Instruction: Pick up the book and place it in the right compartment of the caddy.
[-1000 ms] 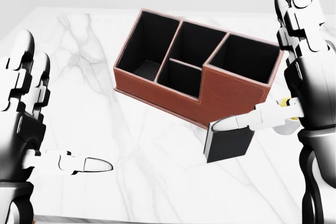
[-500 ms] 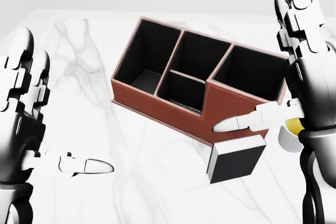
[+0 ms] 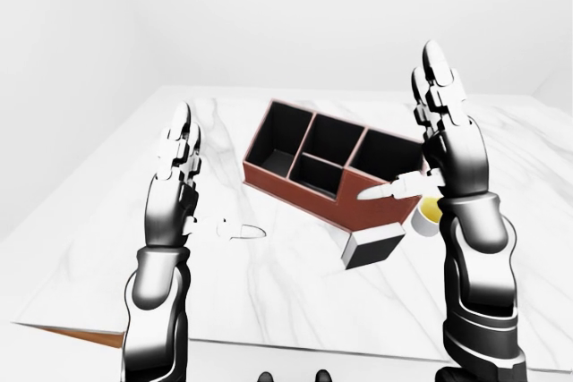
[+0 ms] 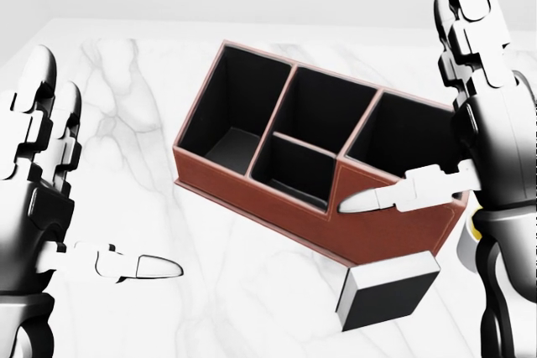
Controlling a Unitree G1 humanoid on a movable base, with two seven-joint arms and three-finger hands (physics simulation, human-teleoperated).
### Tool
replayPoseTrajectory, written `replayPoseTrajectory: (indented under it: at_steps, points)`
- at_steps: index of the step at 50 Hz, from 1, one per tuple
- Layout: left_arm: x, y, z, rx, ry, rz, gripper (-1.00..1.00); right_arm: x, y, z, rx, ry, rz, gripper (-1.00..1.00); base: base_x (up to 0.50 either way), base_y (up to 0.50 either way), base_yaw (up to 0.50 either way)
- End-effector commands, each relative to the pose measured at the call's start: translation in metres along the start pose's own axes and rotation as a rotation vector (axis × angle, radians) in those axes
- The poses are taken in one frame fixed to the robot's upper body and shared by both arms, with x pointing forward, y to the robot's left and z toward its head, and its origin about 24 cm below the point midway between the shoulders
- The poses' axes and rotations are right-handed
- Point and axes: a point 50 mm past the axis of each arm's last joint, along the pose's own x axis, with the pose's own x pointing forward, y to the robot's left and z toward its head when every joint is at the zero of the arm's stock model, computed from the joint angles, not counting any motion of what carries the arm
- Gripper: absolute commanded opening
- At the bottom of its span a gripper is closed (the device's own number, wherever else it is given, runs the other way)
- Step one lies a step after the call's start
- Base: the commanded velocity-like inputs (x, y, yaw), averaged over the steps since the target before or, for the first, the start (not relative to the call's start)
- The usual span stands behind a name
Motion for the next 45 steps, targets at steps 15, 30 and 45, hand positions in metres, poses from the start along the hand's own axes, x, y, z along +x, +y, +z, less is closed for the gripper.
replayPoseTrajectory:
  at_steps: [15, 30, 45]
  points:
    - [0.000, 0.000, 0.000, -0.001, 0.003, -0.003, 1.00, -0.009, 0.008, 0.006, -0.028, -0.010, 0.102, 1.00, 0.07, 0.01, 0.00]
    - [-0.001, 0.000, -0.007, -0.008, 0.029, -0.003, 1.00, -0.018, 0.013, 0.004, -0.251, 0.065, 0.173, 0.76, 0.00, 0.00, 0.00]
    - [-0.001, 0.000, -0.008, -0.014, 0.035, -0.003, 1.00, -0.041, 0.025, 0.011, -0.402, 0.065, 0.329, 0.18, 0.00, 0.00, 0.00]
